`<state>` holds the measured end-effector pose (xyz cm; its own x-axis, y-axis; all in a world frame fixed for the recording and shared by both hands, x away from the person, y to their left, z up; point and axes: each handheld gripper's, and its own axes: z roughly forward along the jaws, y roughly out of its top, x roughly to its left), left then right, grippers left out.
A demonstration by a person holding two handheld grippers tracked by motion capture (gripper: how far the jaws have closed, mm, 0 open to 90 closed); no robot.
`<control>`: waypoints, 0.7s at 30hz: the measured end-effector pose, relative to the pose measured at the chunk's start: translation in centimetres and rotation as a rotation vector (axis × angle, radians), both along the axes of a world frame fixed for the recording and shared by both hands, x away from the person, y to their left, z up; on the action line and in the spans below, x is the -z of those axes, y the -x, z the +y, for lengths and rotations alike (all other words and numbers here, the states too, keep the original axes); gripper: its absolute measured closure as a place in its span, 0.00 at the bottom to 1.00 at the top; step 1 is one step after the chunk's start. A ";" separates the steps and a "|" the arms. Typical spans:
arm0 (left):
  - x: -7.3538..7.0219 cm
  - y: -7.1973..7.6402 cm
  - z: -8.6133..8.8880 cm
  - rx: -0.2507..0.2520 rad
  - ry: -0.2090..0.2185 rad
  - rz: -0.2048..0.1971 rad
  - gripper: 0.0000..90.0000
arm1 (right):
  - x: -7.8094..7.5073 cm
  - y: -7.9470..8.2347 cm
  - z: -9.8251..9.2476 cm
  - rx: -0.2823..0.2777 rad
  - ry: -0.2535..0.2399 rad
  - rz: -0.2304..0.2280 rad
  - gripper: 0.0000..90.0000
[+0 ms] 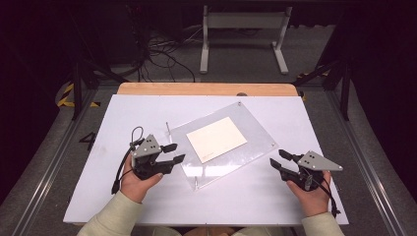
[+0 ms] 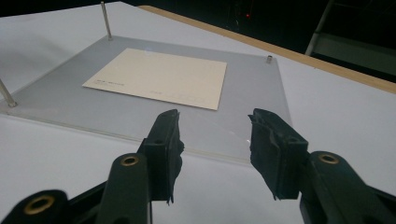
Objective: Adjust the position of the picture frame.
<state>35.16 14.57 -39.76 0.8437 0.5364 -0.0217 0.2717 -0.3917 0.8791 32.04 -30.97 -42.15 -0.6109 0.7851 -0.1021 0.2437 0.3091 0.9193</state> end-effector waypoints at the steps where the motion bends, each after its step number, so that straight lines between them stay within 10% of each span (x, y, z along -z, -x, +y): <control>1: 0.1 0.3 -0.2 0.020 0.002 0.004 0.56 | 0.0 0.0 0.0 0.000 -0.001 0.003 0.58; 13: 3.1 1.5 -3.9 0.160 -0.075 0.079 0.57 | 0.0 -0.1 0.1 -0.009 0.001 0.003 0.58; 21: 4.5 1.5 -4.9 0.161 -0.156 0.101 0.94 | -0.1 -0.1 0.2 -0.030 -0.004 0.004 0.62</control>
